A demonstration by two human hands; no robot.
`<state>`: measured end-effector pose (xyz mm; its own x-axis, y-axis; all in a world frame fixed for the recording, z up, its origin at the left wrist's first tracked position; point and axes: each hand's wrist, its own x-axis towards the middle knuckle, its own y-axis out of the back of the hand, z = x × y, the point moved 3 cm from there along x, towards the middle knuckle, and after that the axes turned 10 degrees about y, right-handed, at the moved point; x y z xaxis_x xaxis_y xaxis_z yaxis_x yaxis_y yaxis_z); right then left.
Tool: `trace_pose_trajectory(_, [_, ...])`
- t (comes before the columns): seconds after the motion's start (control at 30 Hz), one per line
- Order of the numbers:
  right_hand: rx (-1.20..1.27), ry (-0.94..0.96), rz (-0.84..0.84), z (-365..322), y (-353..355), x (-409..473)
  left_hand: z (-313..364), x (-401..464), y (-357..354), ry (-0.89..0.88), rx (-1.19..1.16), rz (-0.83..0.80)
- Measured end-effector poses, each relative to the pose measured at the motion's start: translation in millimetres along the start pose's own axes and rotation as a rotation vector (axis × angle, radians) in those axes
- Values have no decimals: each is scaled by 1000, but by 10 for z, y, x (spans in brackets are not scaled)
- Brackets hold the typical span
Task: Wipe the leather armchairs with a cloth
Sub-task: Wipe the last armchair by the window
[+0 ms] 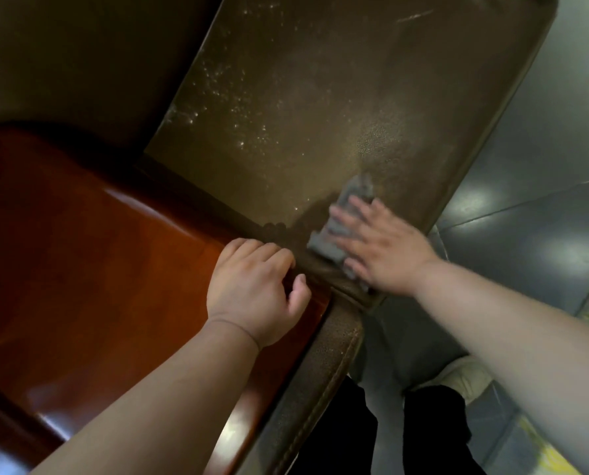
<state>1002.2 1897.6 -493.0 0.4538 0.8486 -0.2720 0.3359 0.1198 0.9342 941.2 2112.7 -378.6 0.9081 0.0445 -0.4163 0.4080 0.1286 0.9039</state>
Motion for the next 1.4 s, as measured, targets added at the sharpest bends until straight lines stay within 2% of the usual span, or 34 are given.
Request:
trace_pose_trajectory(0.13, [104, -569, 126, 451, 261, 359, 11, 11, -11, 0, 9, 12])
trace_pose_trajectory(0.17, [124, -592, 131, 373, 294, 397, 15, 11, -12, -5, 8, 8])
trace_pose_trajectory(0.2, [117, -514, 112, 226, 282, 413, 17, 5, -12, -10, 3, 8])
trace_pose_trajectory(0.3, [65, -38, 1, -221, 137, 308, 8, 3, -12, -15, -21, 22])
trace_pose_trajectory(0.37, [29, 72, -53, -149, 174, 328, -11, 3, -20, -7, -37, 48])
trace_pose_trajectory(0.43, [-20, 9, -49, 91, 272, 495, -26, -13, -28, 10, -51, 75])
trace_pose_trajectory(0.53, [62, -391, 48, 474, 485, 769, -34, -30, -18, 57, -72, 113])
trace_pose_trajectory(0.57, [103, -490, 57, 479, 540, 836, -32, -27, -17, 67, -77, 115])
trace_pose_trajectory(0.6, [99, -499, 36, 383, 559, 895, -32, -28, -17, 73, -82, 113])
trace_pose_trajectory(0.63, [49, -402, 2, 214, 524, 925, -24, -27, -20, 73, -86, 110])
trace_pose_trajectory(0.73, [4, 183, -180, -409, 351, 850, -27, -25, -37, 63, -96, 119])
trace_pose_trajectory(0.8, [-28, 321, -210, -371, 371, 879, -45, -20, -45, 63, -99, 120])
trace_pose_trajectory(0.87, [-117, 159, -173, -80, 440, 1023, -48, -17, -41, 65, -103, 116])
trace_pose_trajectory(0.97, [70, -353, 10, 423, 561, 1032, -29, -1, -5, 72, -91, 110])
trace_pose_trajectory(1.0, [114, -432, 52, 433, 572, 974, -23, 0, 1, 66, -88, 98])
trace_pose_trajectory(1.07, [64, -378, 53, 210, 485, 803, -7, -4, 11, 55, -81, 75])
trace_pose_trajectory(1.17, [30, 27, -32, -250, 201, 409, 4, -2, 16, 53, -55, 49])
trace_pose_trajectory(1.23, [2, 173, -63, -166, 126, 241, 1, 4, 4, 52, -54, 54])
trace_pose_trajectory(1.3, [-35, 88, -27, 191, 131, 231, -8, 6, -13, 51, -67, 74])
trace_pose_trajectory(1.4, [55, -389, 120, 729, 235, 205, -19, 5, -24, 58, -47, 96])
